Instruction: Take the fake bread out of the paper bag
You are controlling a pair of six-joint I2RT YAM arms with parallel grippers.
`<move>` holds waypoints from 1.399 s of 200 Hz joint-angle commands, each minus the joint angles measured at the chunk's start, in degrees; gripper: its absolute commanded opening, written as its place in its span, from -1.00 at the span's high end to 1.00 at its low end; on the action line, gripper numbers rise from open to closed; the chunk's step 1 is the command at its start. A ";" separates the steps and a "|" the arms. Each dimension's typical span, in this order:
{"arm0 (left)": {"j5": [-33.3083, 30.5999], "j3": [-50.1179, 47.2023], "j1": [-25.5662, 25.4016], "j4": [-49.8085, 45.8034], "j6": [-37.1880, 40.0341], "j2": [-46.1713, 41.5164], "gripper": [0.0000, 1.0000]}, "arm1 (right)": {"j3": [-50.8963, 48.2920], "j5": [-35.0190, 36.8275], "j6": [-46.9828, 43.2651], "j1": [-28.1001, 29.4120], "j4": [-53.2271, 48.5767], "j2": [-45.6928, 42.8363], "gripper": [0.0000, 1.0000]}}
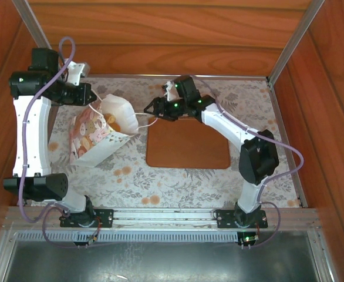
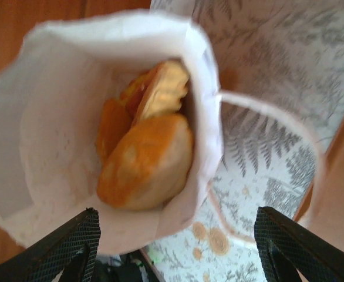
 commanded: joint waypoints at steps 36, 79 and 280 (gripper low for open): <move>-0.83 1.35 -1.09 -1.46 1.06 -2.56 1.00 | 3.87 3.82 7.02 -2.42 -7.80 3.79 -0.54; -0.48 1.49 -1.37 -1.46 0.89 -2.21 1.00 | 8.77 -8.49 5.76 -2.55 -8.98 12.41 -0.26; -1.01 11.80 -16.43 -1.79 2.57 18.04 1.00 | -18.40 -4.05 3.88 0.48 -2.39 -4.05 1.00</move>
